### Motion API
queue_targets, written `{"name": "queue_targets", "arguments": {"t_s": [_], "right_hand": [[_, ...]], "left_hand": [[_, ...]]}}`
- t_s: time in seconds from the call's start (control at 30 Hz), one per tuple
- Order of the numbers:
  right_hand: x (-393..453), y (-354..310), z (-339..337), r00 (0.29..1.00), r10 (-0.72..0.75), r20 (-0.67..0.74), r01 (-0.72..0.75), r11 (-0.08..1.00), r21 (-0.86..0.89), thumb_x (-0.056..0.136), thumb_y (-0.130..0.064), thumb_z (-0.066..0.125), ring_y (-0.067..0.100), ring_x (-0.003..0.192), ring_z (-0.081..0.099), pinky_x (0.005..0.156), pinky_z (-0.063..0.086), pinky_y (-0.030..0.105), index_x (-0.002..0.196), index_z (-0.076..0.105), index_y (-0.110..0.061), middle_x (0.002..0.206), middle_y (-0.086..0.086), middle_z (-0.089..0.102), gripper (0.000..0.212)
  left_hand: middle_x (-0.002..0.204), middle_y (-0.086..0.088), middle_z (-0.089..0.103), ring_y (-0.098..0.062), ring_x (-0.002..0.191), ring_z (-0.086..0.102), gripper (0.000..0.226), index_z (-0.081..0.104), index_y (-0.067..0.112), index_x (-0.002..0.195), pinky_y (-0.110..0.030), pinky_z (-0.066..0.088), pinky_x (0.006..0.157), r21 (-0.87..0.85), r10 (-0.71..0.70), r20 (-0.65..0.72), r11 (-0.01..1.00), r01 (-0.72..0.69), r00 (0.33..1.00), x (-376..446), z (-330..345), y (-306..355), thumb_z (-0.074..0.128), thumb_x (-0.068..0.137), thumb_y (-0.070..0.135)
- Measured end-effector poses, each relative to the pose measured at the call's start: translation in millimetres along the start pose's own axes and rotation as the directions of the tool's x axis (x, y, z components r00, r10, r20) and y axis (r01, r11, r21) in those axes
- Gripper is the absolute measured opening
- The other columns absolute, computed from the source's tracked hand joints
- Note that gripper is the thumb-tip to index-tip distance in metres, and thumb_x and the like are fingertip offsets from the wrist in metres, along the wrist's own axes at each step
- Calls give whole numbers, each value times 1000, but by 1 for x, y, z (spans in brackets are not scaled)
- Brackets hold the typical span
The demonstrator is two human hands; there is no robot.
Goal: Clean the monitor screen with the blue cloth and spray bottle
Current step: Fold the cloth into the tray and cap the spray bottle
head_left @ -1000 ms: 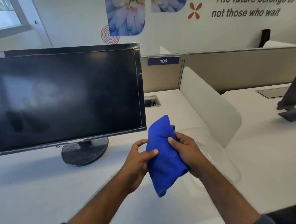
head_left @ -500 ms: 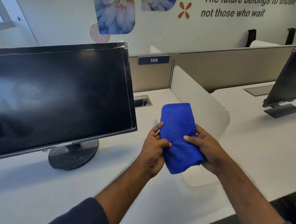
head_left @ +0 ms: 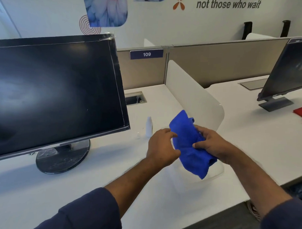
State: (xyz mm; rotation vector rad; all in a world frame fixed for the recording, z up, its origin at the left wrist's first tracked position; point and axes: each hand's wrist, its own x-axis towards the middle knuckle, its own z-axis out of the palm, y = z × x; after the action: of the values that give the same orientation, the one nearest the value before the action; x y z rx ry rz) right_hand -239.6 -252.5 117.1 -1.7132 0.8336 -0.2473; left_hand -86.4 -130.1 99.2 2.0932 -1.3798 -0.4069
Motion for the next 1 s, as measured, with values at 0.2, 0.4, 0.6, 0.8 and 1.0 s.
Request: {"name": "queue_targets", "arguments": {"t_s": [0.2,0.4,0.6,0.8,1.0], "right_hand": [[13,29,19,970,219,105,-217,976,-31,83,3,63,28,101,69,93,55,45,129,58,-24,112,6,72,53],[16,32,29,962,256,-98,-256,709,-658,74,-22,78,25,115,57,90,49,32,140,40,-12,129,7,57,76],[18,32,33,921,388,-41,-276,575,-770,66,-27,88,20,91,56,68,48,25,112,52,-19,114,3,56,58],[26,46,47,912,410,-24,-228,456,-861,71,-28,82,18,79,54,63,43,23,80,45,-21,95,2,59,39],[34,21,33,926,372,61,-149,510,-847,68,-29,86,19,80,52,62,41,24,109,57,-10,99,3,57,54]], "left_hand": [[141,4,53,-21,141,34,56,55,23,134,-44,15,121,290,10,130,956,-48,991,4,19,-6,61,83,46],[146,0,50,-26,149,21,56,54,21,136,-48,2,122,394,-20,220,917,-70,975,6,29,-5,55,87,48],[143,0,52,-25,149,22,54,57,19,133,-46,4,122,357,-5,202,932,-69,979,6,39,-12,54,89,49],[131,3,60,-20,131,46,51,61,18,129,-41,29,117,171,114,-51,980,-104,992,5,36,-31,56,88,49],[118,9,65,-7,111,54,31,64,20,117,-20,38,96,-98,23,-321,994,-57,947,6,21,-60,57,95,41]]}}
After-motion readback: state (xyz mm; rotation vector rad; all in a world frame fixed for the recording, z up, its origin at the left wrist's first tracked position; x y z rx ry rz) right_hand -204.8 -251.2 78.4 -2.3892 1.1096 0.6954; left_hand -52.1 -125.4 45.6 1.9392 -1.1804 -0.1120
